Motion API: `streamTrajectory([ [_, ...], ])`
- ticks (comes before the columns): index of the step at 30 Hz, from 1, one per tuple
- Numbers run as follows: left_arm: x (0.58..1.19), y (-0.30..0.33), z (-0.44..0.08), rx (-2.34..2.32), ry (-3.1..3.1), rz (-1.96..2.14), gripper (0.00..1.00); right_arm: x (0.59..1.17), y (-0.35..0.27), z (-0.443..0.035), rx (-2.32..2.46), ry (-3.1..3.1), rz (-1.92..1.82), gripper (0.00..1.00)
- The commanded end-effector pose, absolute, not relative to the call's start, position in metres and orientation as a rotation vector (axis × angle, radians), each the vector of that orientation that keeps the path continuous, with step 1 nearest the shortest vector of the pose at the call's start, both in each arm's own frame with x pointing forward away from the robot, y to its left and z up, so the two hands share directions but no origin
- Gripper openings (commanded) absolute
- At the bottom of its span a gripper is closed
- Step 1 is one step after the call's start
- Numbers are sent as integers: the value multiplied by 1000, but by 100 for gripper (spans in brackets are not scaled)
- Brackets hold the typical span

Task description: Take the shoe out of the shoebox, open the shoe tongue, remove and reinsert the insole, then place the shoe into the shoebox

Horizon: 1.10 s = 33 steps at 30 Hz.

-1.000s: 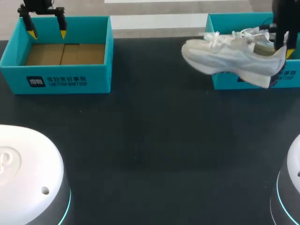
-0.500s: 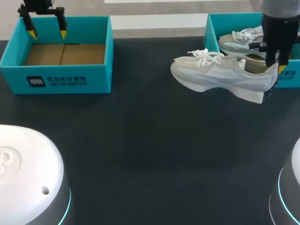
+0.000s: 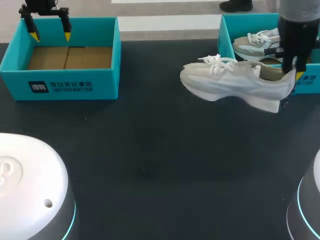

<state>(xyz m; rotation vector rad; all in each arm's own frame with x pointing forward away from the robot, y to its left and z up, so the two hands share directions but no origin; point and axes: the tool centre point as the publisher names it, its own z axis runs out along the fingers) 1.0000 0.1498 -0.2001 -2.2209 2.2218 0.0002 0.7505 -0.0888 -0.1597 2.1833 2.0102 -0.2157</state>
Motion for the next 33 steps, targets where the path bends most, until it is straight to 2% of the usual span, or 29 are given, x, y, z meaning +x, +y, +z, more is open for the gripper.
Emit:
streamTrajectory([
  [1, 1000, 150, -200, -2221, 2222, 0, 100, 735, -44, -176, 2164, 1992, -263, 0],
  [13, 1000, 150, -200, -2221, 2222, 0, 100, 681, 36, -199, 2138, 2091, -197, 0],
  [33, 1000, 150, -200, -2221, 2222, 0, 100, 661, 91, -287, 1969, 2185, -214, 0],
])
